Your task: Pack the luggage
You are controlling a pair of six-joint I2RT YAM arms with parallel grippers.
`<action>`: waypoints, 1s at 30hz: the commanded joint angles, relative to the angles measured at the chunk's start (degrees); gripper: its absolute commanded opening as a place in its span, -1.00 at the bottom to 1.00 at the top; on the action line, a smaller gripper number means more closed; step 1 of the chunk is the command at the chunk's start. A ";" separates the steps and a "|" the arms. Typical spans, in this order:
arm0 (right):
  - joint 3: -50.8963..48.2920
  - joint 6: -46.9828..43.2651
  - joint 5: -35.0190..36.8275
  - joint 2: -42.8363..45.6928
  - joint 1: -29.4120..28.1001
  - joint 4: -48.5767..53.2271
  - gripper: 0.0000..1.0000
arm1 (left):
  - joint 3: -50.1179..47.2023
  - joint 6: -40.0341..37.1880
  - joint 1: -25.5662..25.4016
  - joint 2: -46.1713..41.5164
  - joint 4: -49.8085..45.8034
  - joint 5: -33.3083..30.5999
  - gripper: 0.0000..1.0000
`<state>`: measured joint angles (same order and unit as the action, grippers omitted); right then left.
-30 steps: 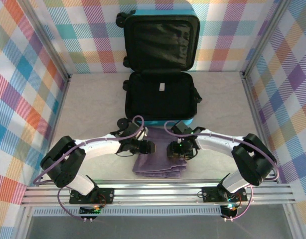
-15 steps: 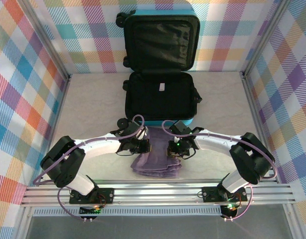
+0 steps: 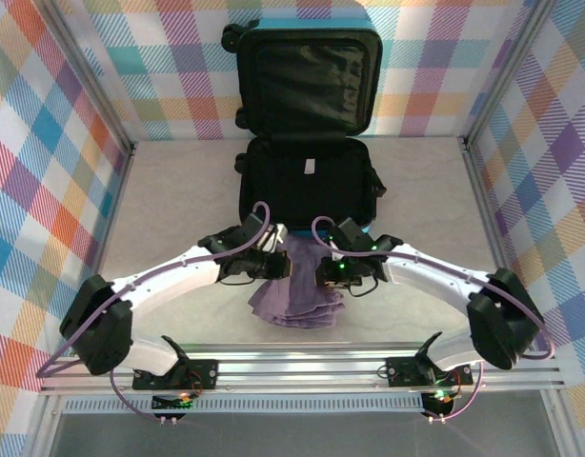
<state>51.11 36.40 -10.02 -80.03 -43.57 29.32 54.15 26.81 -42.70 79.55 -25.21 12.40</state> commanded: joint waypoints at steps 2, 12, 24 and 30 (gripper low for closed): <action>4.77 -4.71 -2.62 3.39 1.21 3.13 -1.00 | 5.68 -3.29 -0.52 -3.38 -5.05 -1.39 -1.00; 22.18 -15.36 -4.89 -1.10 8.90 11.11 -1.00 | 19.29 -8.49 0.24 2.40 -7.64 -9.61 -1.00; 43.83 -22.86 -8.53 -17.34 17.31 13.66 -1.00 | 44.69 -11.01 9.61 22.02 -10.76 -8.34 -1.00; 54.39 -24.59 -10.61 -27.46 21.07 15.95 -1.00 | 50.79 -9.82 14.56 29.39 -7.19 -4.58 -1.00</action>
<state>100.44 14.44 -16.43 -105.14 -23.51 44.60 101.69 17.06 -29.89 107.28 -35.68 4.89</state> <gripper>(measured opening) 0.194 0.119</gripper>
